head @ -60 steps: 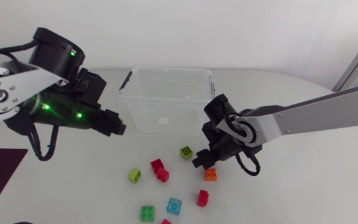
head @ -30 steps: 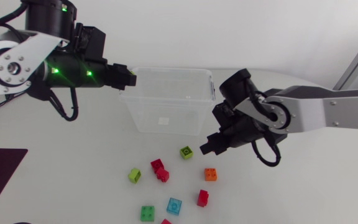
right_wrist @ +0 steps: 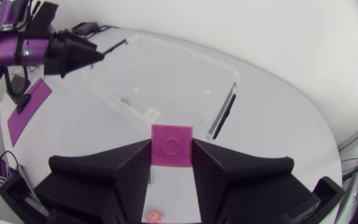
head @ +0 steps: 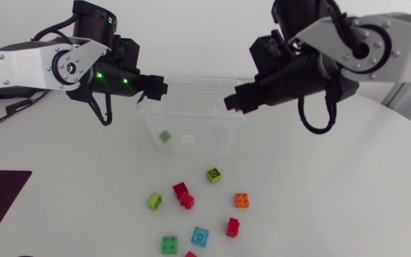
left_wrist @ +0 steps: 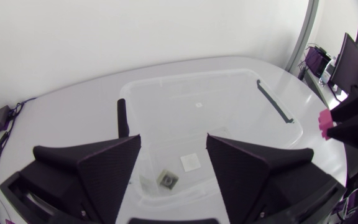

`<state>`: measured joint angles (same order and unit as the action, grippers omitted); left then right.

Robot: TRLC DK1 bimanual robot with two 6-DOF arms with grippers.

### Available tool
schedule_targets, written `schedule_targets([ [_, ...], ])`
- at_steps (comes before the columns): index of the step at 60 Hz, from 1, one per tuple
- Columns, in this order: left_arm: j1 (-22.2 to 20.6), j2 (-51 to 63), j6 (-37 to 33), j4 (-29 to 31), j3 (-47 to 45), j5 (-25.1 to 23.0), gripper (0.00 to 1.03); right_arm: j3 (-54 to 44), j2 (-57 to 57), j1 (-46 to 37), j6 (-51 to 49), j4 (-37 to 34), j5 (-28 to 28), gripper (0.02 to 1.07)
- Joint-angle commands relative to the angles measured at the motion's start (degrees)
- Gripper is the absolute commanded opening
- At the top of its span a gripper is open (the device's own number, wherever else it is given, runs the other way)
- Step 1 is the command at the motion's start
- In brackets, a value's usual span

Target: Pick up the duplo bricks and place them in the container

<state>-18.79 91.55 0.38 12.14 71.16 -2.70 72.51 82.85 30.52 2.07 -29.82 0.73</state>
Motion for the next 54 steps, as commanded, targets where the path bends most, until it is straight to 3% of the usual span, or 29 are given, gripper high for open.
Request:
schedule_targets([
  [1,0.9,-2.7,0.1,1.3,0.8,-1.5,0.90,4.0,2.2,-0.4,-0.8,-0.9,0.1,0.27],
  [18,1.1,-15.6,-6.9,14.5,-7.8,-7.1,0.89,9.3,11.2,-2.1,-2.0,4.6,-0.5,0.30],
  [33,-5.0,-20.0,-11.2,22.7,-17.8,-6.6,0.89,13.1,18.8,-2.5,-3.2,7.6,0.1,0.34],
  [36,-6.8,-19.9,-11.2,22.8,-19.7,-5.8,0.89,14.2,20.7,-2.7,-3.3,7.4,0.1,0.44],
  [44,-9.2,-16.9,-11.3,22.7,-22.7,-2.3,0.89,16.3,23.9,-2.7,-4.4,7.5,2.7,0.95],
  [47,-9.3,-15.4,-11.4,22.7,-23.3,-1.3,0.89,16.3,23.2,-2.5,-4.5,7.4,3.2,1.01],
  [54,-10.0,-11.4,-11.4,22.9,-24.5,-0.4,0.89,13.9,17.3,-1.3,-4.7,5.8,3.2,1.01],
])
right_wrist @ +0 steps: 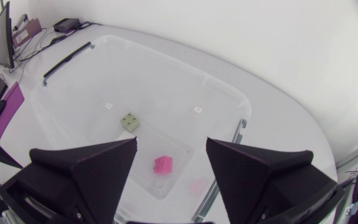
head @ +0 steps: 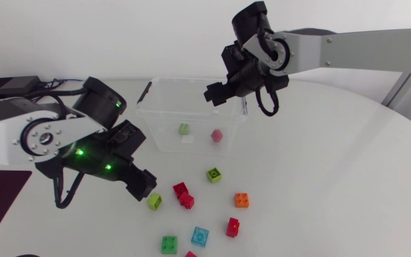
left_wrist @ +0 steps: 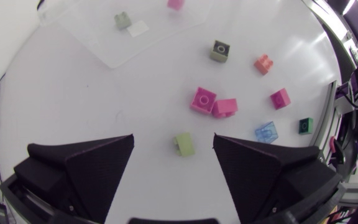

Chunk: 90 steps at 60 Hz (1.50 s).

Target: Pick up the duplo bricks and place them in the container

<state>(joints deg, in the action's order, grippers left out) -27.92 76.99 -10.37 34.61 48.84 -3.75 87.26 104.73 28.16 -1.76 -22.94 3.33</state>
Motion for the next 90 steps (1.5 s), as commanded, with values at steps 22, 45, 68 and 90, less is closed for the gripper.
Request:
schedule_targets([
  [22,-3.5,15.8,2.2,-2.2,-0.7,3.5,0.75,-19.8,-23.3,8.0,-1.9,-2.9,0.5,1.01],
  [45,-3.3,23.1,3.3,-7.1,-0.1,3.6,0.32,-36.5,-26.3,9.9,-1.8,1.8,-0.5,1.00],
  [68,-1.3,15.4,2.9,-8.7,-2.6,3.7,0.25,-43.0,-23.7,13.8,0.2,7.9,-0.6,0.99],
  [90,1.9,-3.3,3.2,-2.9,5.7,3.6,0.25,-38.4,-9.2,14.6,2.6,11.5,1.2,0.99],
])
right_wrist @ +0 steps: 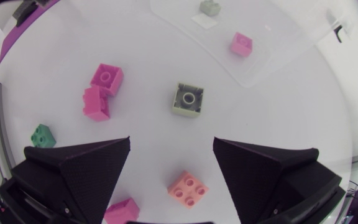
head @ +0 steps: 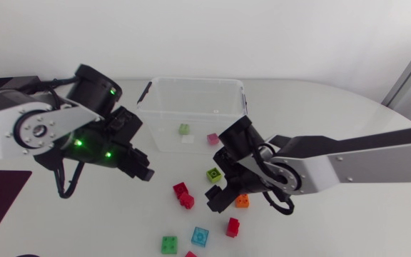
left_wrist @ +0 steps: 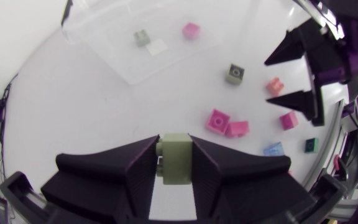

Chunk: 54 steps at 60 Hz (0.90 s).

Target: Pick up the duplo bricks and place them in the container

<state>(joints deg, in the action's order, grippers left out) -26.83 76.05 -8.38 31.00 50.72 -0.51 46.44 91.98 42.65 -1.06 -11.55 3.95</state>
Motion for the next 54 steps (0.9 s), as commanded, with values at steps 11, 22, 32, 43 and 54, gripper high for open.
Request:
schedule_targets([
  [11,1.4,-3.3,3.0,-1.6,9.8,0.3,0.25,6.4,7.9,-0.4,3.5,-1.3,0.7,0.96],
  [22,3.0,-0.9,5.6,-8.2,13.9,0.2,0.25,9.6,12.3,-0.7,4.5,-2.0,1.7,0.92],
  [32,4.5,4.5,6.8,-12.9,16.2,0.2,0.25,12.5,14.2,-1.7,5.3,-4.2,1.7,0.83],
  [43,5.5,8.7,7.6,-16.3,18.5,0.1,0.25,14.9,15.8,-2.0,6.1,-6.1,1.6,0.77],
  [54,5.7,12.3,8.0,-17.6,20.7,-1.1,0.26,18.2,18.0,-2.6,6.9,-9.4,1.2,0.71],
])
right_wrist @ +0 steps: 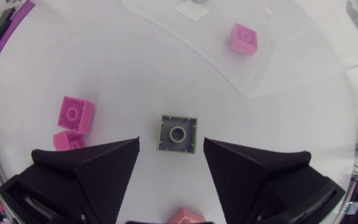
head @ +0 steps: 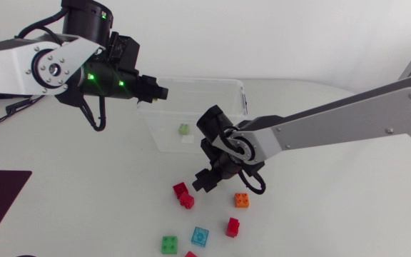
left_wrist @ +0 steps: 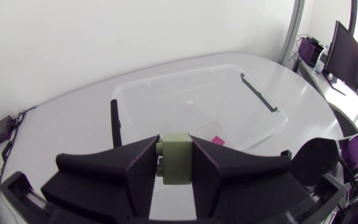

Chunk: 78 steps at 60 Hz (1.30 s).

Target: Pick up the duplo bricks and place them in the container

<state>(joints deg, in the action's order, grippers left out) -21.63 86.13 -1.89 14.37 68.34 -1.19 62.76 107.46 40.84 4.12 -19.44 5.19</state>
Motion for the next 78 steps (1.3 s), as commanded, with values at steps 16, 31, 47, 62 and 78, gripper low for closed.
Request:
schedule_targets([
  [16,0.6,8.6,1.6,-2.3,6.3,-0.5,0.28,5.7,5.2,-2.0,2.9,-5.9,-1.4,0.59],
  [31,1.6,11.8,1.6,-2.9,9.1,-0.4,0.74,0.9,4.4,-2.2,2.7,-2.2,-1.4,0.38],
  [47,2.4,7.6,1.5,-0.8,8.7,-0.6,0.91,-1.9,-10.5,-2.3,1.2,-5.9,-1.2,0.37],
  [62,3.5,-4.2,-2.0,6.3,1.9,-6.6,0.90,1.4,-25.3,-4.1,0.0,-11.5,-1.0,0.37],
  [78,2.5,-9.9,-12.7,11.7,-10.6,-10.6,0.90,6.3,-26.7,-6.2,-0.3,-9.6,-0.7,0.37],
])
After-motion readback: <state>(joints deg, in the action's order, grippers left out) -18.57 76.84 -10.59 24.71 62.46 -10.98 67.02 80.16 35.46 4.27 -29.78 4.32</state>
